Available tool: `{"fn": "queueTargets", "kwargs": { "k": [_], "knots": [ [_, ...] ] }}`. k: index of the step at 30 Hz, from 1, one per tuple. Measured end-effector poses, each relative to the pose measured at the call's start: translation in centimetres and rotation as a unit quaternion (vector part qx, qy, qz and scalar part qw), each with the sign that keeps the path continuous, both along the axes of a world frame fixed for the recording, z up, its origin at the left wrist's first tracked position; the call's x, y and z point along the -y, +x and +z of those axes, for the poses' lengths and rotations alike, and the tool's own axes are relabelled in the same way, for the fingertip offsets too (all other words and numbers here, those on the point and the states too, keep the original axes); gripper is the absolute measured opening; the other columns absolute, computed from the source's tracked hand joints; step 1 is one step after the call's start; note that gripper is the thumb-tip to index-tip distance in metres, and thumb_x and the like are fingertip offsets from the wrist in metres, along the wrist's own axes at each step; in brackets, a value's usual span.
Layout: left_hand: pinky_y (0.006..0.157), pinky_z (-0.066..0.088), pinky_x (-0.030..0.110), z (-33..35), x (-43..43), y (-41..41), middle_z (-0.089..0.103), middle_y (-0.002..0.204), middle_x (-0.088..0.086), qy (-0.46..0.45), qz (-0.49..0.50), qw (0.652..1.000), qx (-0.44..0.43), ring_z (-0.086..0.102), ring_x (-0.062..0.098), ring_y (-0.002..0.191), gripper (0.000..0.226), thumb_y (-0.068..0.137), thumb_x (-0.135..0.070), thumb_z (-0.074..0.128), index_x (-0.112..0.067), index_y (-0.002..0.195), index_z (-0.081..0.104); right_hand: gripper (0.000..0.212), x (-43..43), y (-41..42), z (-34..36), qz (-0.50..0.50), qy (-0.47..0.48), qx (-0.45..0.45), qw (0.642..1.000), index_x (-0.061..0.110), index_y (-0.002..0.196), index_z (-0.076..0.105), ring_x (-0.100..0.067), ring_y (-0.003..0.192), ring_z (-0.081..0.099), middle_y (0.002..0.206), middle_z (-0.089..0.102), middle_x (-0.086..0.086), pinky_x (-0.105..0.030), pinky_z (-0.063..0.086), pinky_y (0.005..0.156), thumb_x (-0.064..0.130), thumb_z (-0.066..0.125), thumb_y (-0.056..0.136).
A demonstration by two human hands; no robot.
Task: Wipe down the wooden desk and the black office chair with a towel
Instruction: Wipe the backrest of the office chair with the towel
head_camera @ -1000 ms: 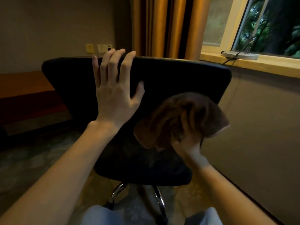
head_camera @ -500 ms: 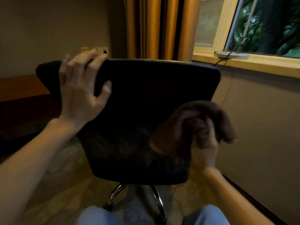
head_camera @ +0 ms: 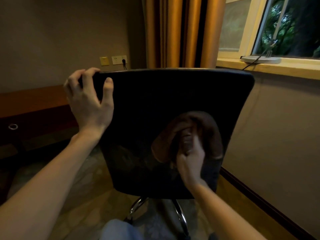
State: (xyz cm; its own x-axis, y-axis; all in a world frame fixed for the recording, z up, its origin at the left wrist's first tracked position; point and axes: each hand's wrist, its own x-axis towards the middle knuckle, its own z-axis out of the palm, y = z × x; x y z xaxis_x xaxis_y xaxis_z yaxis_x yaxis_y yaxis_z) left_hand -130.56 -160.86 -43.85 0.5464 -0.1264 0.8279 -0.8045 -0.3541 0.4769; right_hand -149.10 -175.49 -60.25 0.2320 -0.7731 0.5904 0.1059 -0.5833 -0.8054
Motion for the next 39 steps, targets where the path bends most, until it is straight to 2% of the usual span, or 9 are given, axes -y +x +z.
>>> {"fn": "queueTargets", "kwargs": {
  "k": [2,8,14,20,24,29,34,37,39],
  "knots": [
    [0.103,0.027,0.029,0.2,0.0,-0.8,0.047,0.136,0.015,-0.006,-0.002,1.000,-0.001,0.041,0.032,0.130,0.053,0.099,-0.058,0.040,-0.018,0.128,0.058,0.071,-2.4,2.3,0.0,0.019,0.026,-0.010,0.999,0.015,0.156,0.038,-0.025,0.145,0.041,0.147,0.054,-0.018,-0.021,0.023,0.122,0.008,0.055,0.088],
    [0.123,0.016,0.057,0.7,0.3,-4.1,0.054,0.125,0.010,-0.009,0.018,0.999,0.029,0.046,0.030,0.128,0.041,0.100,-0.050,0.043,-0.024,0.122,0.067,0.080,-8.1,6.6,-0.1,0.124,0.077,-0.119,0.982,0.021,0.158,0.035,0.008,0.121,0.042,0.129,0.057,0.004,0.008,0.022,0.095,-0.005,0.060,0.087],
    [0.126,0.012,0.053,0.8,0.7,-7.2,0.056,0.125,0.008,0.013,0.007,0.998,0.057,0.045,0.031,0.129,0.041,0.095,-0.037,0.047,-0.026,0.128,0.068,0.053,-13.0,10.2,-1.9,0.269,0.001,-0.310,0.912,0.031,0.138,0.050,-0.037,0.115,0.061,0.125,0.065,-0.014,-0.046,0.050,0.102,0.019,0.057,0.086],
    [0.125,0.016,0.052,0.0,-1.3,-5.7,0.057,0.133,0.008,0.083,-0.030,0.979,0.182,0.043,0.027,0.129,0.047,0.097,-0.029,0.054,-0.024,0.144,0.058,0.069,-9.4,6.9,-2.6,0.118,-0.180,-0.227,0.950,0.036,0.147,0.033,-0.043,0.125,0.060,0.134,0.064,-0.021,-0.055,0.047,0.108,0.035,0.044,0.079],
    [0.123,0.020,0.056,-1.7,-2.2,-4.3,0.049,0.143,0.018,0.061,-0.038,0.983,0.168,0.037,0.029,0.137,0.051,0.098,-0.026,0.056,-0.014,0.148,0.052,0.061,-3.5,2.2,0.2,-0.003,-0.124,-0.046,0.991,0.020,0.141,0.052,-0.034,0.117,0.063,0.123,0.070,-0.020,-0.025,0.034,0.111,0.025,0.048,0.080],
    [0.112,0.037,0.045,-5.3,-1.8,-7.3,0.055,0.136,0.024,0.045,-0.118,0.963,0.239,0.047,0.036,0.129,0.041,0.097,-0.021,0.058,-0.001,0.133,0.062,0.044,3.0,-5.3,2.8,0.080,-0.086,-0.107,0.987,0.017,0.138,0.060,-0.028,0.127,0.061,0.133,0.066,-0.006,-0.052,0.054,0.101,0.023,0.056,0.095],
    [0.121,0.032,0.041,-6.7,1.8,-11.7,0.041,0.158,0.011,0.266,-0.301,0.880,0.254,0.034,0.029,0.149,0.074,0.098,-0.059,0.052,-0.014,0.155,0.043,0.037,4.0,-10.4,8.3,0.259,-0.014,-0.271,0.927,0.018,0.107,0.076,-0.015,0.103,0.072,0.106,0.077,0.002,-0.040,0.058,0.090,0.001,0.058,0.079],
    [0.125,0.024,0.035,-7.6,3.7,-13.2,0.025,0.168,-0.005,0.394,-0.354,0.840,0.115,0.016,0.010,0.156,0.107,0.079,-0.093,0.032,-0.030,0.164,0.014,0.028,3.7,-13.1,10.5,0.293,0.040,-0.249,0.922,0.013,0.092,0.077,-0.010,0.087,0.072,0.090,0.077,0.001,-0.025,0.055,0.078,0.006,0.058,0.074],
    [0.121,0.032,0.032,-8.5,4.4,-13.7,0.032,0.163,-0.013,0.401,-0.413,0.818,0.001,0.027,0.004,0.150,0.110,0.072,-0.096,0.042,-0.039,0.162,0.015,0.022,3.7,-14.4,11.6,0.292,0.056,-0.218,0.930,0.004,0.088,0.077,-0.016,0.081,0.071,0.085,0.075,-0.008,-0.029,0.056,0.074,0.007,0.060,0.074]
  ]
}}
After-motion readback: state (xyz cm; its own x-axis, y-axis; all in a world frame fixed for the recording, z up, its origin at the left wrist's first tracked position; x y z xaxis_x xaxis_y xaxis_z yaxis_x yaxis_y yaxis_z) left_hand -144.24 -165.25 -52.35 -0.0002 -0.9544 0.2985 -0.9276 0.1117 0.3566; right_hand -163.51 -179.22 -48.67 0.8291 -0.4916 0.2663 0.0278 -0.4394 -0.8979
